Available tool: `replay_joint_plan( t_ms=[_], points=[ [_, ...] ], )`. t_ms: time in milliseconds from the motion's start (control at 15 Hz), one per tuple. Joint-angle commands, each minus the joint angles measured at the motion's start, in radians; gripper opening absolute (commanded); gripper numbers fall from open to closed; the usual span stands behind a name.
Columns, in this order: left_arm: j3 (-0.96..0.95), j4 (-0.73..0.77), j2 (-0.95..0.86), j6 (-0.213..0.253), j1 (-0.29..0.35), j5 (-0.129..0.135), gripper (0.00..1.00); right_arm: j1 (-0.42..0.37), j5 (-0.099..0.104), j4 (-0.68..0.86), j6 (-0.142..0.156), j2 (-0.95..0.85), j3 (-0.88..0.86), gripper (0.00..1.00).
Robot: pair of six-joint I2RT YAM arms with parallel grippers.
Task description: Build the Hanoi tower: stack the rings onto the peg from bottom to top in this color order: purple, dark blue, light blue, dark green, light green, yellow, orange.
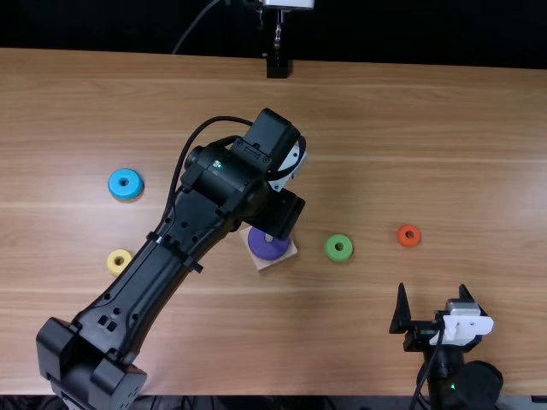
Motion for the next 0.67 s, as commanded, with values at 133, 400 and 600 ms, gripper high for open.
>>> replay_joint_plan(
  t_ms=[133, 400, 600],
  points=[
    [0.029, -0.012, 0.016, -0.006, -0.007, 0.001, 0.81, -0.013, -0.01, -0.079, -0.002, -0.013, -0.06, 1.0],
    [0.026, -0.043, 0.015, -0.006, -0.004, 0.001, 1.0, -0.012, -0.01, -0.079, -0.002, -0.013, -0.06, 1.0],
    [0.026, -0.041, 0.015, -0.006, -0.002, 0.001, 1.0, -0.012, -0.01, -0.079, -0.002, -0.013, -0.06, 1.0]
  ],
)
